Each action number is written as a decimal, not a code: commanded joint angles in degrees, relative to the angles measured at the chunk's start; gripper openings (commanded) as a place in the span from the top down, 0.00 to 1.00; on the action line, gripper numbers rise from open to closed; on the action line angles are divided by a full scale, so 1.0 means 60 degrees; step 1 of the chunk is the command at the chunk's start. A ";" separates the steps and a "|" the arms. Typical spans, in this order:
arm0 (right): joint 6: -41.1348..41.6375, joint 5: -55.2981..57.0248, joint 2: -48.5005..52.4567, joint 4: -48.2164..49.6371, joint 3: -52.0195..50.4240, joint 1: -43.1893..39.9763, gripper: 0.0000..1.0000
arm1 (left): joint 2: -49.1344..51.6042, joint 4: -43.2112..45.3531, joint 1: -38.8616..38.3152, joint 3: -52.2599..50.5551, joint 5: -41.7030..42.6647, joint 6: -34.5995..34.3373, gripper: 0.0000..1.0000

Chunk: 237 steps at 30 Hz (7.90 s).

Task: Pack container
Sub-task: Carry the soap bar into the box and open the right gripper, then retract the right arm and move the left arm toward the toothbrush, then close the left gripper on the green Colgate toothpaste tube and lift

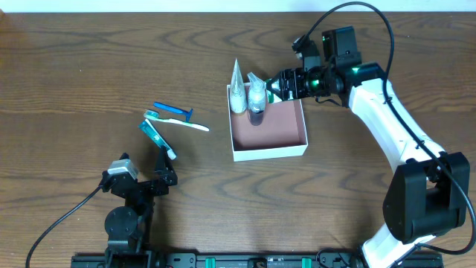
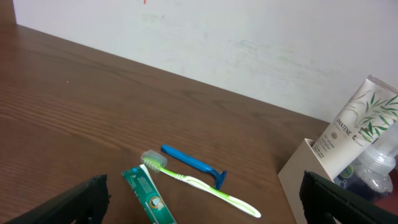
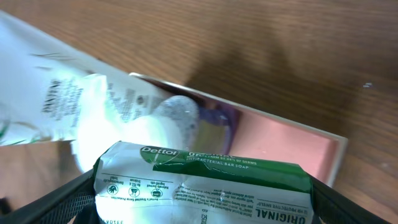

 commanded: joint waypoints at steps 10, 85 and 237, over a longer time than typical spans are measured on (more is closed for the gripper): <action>0.0270 0.1333 0.0117 0.0135 0.0237 0.0047 0.16 | -0.0051 -0.0342 0.0058 -0.0211 -0.0109 0.0084 0.02; 0.1668 0.6976 -0.1206 -0.2430 0.0790 -0.4947 0.01 | -0.0047 -0.0168 0.0058 -0.0211 -0.0718 0.0255 0.02; 0.1668 0.6976 -0.1206 -0.2430 0.0790 -0.5198 0.01 | 1.2240 -0.4943 -0.0073 0.9446 0.1861 -0.2612 0.86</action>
